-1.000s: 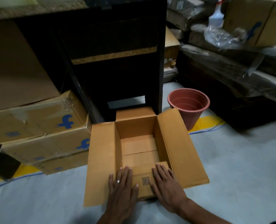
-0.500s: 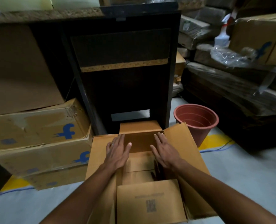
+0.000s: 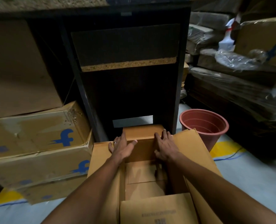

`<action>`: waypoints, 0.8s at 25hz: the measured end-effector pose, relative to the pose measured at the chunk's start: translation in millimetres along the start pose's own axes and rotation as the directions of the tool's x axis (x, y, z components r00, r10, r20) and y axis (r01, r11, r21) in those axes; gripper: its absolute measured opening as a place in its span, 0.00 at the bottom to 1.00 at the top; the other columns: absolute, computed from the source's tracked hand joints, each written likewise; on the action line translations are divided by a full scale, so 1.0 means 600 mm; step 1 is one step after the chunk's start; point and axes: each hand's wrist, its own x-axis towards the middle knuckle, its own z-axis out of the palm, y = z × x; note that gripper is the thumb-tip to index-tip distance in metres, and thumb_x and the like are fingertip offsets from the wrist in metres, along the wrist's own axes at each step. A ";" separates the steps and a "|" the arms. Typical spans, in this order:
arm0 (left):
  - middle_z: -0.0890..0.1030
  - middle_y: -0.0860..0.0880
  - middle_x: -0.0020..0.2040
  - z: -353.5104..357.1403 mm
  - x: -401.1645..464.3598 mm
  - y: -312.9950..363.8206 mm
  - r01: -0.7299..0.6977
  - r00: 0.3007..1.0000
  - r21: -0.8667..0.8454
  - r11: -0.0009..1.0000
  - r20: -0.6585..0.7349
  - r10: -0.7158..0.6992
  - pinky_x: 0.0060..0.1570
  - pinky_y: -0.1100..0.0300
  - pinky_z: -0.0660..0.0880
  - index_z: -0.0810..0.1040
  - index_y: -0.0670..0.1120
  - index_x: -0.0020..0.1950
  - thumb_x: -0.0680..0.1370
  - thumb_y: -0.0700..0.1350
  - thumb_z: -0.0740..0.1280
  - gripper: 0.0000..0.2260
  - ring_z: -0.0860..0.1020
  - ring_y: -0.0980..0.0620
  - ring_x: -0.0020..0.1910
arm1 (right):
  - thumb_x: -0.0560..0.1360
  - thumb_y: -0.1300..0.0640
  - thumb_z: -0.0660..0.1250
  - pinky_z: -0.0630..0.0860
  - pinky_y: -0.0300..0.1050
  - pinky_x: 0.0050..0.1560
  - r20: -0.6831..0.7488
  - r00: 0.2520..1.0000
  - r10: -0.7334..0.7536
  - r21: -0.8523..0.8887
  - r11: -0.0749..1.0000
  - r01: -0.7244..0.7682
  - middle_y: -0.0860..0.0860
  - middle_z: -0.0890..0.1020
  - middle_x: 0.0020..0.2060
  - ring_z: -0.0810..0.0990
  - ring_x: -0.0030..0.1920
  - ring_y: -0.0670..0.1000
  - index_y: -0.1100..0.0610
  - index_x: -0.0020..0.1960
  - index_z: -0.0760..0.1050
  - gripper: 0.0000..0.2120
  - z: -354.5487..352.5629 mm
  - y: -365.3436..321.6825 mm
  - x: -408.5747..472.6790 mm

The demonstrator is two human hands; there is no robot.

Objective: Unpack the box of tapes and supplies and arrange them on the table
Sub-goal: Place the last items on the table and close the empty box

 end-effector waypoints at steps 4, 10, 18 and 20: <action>0.67 0.47 0.76 -0.004 0.001 -0.004 -0.003 0.999 -0.191 0.982 -0.036 -0.004 0.74 0.47 0.49 0.52 0.53 0.81 0.77 0.58 0.66 0.37 0.60 0.46 0.77 | 0.78 0.50 0.66 0.48 0.59 0.79 0.004 1.000 0.001 0.097 0.995 -0.001 0.62 0.41 0.80 0.43 0.79 0.67 0.51 0.82 0.41 0.43 -0.011 -0.001 0.000; 0.65 0.51 0.77 -0.010 -0.039 -0.013 0.003 1.000 -0.363 0.932 -0.027 -0.014 0.74 0.49 0.46 0.41 0.53 0.81 0.77 0.56 0.69 0.44 0.58 0.47 0.78 | 0.77 0.55 0.65 0.51 0.58 0.80 -0.107 0.994 -0.004 0.356 0.934 0.042 0.58 0.37 0.80 0.39 0.80 0.62 0.49 0.82 0.39 0.44 -0.006 -0.007 -0.042; 0.68 0.48 0.74 -0.030 -0.091 -0.007 0.027 0.997 -0.496 0.868 -0.047 -0.058 0.72 0.47 0.52 0.57 0.61 0.78 0.68 0.59 0.63 0.38 0.61 0.44 0.74 | 0.71 0.51 0.71 0.68 0.59 0.72 -0.425 0.886 -0.186 -0.012 0.980 0.200 0.64 0.62 0.76 0.65 0.74 0.64 0.55 0.81 0.51 0.45 -0.047 0.017 -0.078; 0.68 0.47 0.74 -0.027 -0.099 -0.028 0.042 0.998 -0.459 0.887 -0.020 -0.057 0.71 0.48 0.53 0.60 0.63 0.77 0.70 0.56 0.65 0.34 0.61 0.42 0.74 | 0.70 0.49 0.70 0.70 0.58 0.70 -0.411 0.876 -0.252 -0.087 0.968 0.237 0.62 0.68 0.73 0.70 0.71 0.62 0.57 0.80 0.58 0.42 -0.041 0.017 -0.088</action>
